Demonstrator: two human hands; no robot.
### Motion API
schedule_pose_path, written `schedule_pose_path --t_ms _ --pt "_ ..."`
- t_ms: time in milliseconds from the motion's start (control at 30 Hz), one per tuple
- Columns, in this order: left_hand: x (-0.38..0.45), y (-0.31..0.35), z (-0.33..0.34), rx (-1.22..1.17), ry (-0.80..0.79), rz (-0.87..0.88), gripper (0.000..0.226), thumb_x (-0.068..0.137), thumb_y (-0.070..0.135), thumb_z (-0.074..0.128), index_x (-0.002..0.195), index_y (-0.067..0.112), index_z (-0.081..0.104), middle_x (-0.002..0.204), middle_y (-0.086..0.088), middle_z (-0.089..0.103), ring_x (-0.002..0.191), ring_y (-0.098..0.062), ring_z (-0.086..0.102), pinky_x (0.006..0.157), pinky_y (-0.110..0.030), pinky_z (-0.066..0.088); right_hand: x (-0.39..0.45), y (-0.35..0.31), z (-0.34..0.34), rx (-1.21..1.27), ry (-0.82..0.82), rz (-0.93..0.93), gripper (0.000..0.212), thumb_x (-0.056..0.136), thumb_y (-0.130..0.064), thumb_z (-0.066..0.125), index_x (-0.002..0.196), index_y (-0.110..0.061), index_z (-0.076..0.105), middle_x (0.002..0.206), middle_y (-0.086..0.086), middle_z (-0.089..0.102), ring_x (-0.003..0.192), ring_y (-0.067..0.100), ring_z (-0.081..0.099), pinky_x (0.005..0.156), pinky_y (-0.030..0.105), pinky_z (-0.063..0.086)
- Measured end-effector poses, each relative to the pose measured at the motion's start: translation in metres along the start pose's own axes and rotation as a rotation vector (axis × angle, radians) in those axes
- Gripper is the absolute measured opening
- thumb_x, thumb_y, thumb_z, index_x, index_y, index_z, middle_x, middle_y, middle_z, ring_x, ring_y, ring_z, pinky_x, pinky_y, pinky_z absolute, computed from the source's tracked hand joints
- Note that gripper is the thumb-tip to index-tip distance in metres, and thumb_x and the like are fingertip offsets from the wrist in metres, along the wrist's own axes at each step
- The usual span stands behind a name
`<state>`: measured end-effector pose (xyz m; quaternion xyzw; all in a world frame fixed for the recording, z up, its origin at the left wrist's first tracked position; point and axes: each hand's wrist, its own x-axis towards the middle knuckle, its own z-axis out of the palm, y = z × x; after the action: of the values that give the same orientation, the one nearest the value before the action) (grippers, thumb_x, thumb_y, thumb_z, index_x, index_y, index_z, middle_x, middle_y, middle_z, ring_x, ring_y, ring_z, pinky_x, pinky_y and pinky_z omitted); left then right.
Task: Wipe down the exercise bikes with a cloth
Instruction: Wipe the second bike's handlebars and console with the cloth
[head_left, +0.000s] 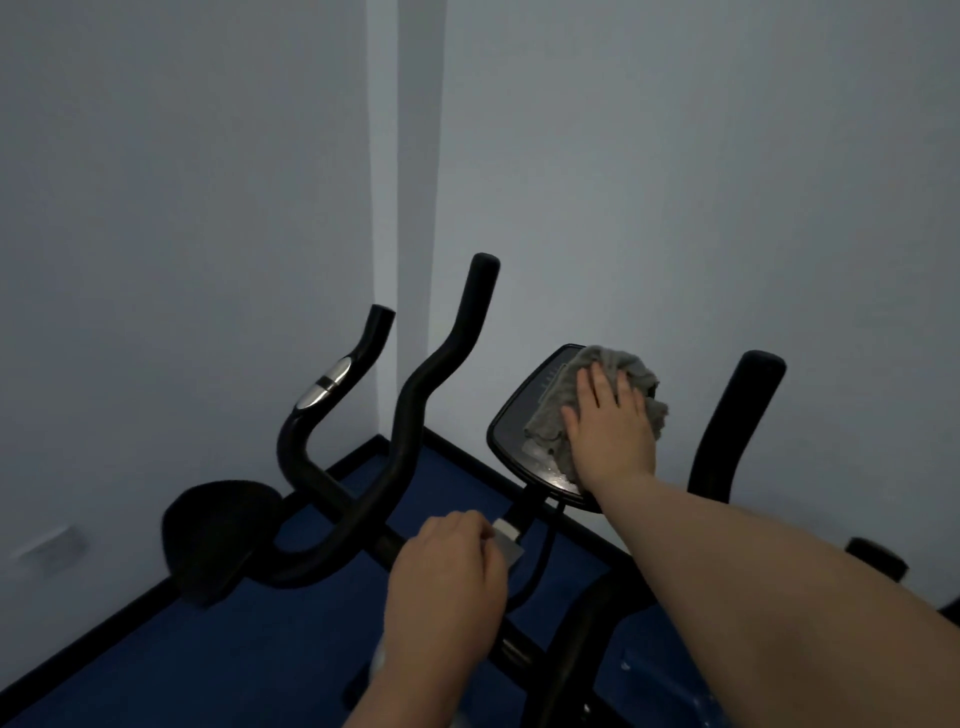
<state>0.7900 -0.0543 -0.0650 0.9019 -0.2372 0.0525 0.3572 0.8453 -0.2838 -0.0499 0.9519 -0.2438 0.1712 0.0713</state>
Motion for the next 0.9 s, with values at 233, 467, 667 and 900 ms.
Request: schedule_pose_path --t_ms 233,467,667,900 --pt "-0.002 -0.005 0.003 -0.033 0.011 0.046 0.02 0.092 0.026 0.042 0.098 0.028 0.061 0.093 0.014 0.061 0.089 -0.004 0.051 0.076 -0.024 0.045 -0.023 -0.025 -0.015 0.143 0.12 0.013 0.019 0.092 -0.02 0.051 0.105 -0.019 0.065 0.111 -0.003 0.063 0.104 0.018 0.054 0.064 0.027 0.035" --pt "-0.007 -0.011 0.006 -0.045 0.055 0.071 0.017 0.087 0.029 0.045 0.093 0.03 0.061 0.085 0.019 0.054 0.076 0.001 0.046 0.056 -0.012 0.031 -0.054 -0.021 -0.045 0.582 -0.183 0.15 0.01 0.082 -0.038 0.065 0.085 -0.031 0.072 0.092 -0.004 0.072 0.089 0.021 0.064 0.068 0.03 0.05" --pt "-0.016 -0.012 -0.007 -0.388 -0.024 -0.1 0.018 0.089 0.02 0.053 0.1 0.027 0.066 0.105 0.011 0.062 0.092 -0.002 0.056 0.07 -0.02 0.038 -0.085 -0.01 -0.095 0.866 -0.006 0.234 0.008 0.083 -0.034 0.065 0.077 -0.03 0.06 0.08 -0.01 0.064 0.081 0.016 0.061 0.068 0.027 0.045" --pt "-0.074 0.049 -0.012 -0.576 0.008 -0.114 0.019 0.09 0.017 0.053 0.095 0.027 0.068 0.094 0.011 0.069 0.089 -0.005 0.063 0.076 -0.025 0.049 -0.15 0.047 -0.162 1.045 0.016 0.193 0.021 0.088 -0.035 0.061 0.103 -0.02 0.064 0.091 -0.01 0.062 0.082 0.005 0.058 0.063 0.021 0.041"
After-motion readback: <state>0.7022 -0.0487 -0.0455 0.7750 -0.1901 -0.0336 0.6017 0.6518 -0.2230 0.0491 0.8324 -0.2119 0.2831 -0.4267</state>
